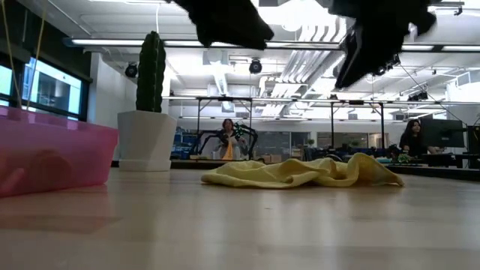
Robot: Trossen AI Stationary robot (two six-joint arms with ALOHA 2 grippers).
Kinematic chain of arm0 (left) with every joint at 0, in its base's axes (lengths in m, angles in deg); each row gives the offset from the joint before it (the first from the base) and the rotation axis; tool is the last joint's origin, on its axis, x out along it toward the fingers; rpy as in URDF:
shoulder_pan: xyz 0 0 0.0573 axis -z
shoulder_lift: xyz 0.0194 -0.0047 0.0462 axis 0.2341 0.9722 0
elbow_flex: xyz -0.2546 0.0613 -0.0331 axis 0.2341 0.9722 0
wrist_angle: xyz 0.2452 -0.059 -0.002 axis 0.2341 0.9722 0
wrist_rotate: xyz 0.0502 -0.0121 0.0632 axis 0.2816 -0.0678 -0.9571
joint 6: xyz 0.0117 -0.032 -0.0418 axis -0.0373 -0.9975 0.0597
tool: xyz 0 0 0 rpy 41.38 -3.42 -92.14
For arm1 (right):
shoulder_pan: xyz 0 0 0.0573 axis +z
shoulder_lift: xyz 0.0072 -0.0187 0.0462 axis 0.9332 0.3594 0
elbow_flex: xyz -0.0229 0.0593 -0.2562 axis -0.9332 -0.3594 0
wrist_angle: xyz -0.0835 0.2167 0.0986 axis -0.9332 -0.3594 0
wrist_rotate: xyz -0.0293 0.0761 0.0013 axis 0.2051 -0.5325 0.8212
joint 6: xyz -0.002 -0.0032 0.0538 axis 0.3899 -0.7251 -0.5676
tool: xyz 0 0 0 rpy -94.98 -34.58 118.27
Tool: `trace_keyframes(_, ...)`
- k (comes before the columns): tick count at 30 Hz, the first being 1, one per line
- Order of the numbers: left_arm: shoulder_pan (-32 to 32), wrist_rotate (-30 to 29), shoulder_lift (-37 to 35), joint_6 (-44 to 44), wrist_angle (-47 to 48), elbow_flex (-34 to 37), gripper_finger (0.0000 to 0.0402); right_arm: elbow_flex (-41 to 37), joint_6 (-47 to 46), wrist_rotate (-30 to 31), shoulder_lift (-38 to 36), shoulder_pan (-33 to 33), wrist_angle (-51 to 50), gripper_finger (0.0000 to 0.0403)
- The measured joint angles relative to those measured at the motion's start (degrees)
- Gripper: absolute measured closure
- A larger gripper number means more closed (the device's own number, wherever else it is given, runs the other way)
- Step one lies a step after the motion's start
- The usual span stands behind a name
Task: Roll microfiber towels into tight, uniform cylinder then place into a basket
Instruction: Roll the yellow towel
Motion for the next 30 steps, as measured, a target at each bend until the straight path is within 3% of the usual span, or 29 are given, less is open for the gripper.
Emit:
trace_keyframes(5,-0.2,0.4,0.0,-1.7,-2.3,2.2,0.0229,-11.8,17.4,0.3,2.7,0.7,18.9,0.0258)
trace_keyframes(10,0.3,0.4,0.0,-3.0,-1.7,2.5,0.0229,-19.3,24.1,1.0,5.6,-0.4,31.2,0.0258)
trace_keyframes(22,0.6,0.0,0.0,-3.0,-1.8,2.5,0.0229,-21.6,34.3,6.2,13.5,-3.1,39.5,0.0258)
trace_keyframes(30,0.6,0.0,0.0,-2.6,-1.4,2.5,0.0229,-19.7,32.2,8.5,14.3,-3.1,41.2,0.0285)
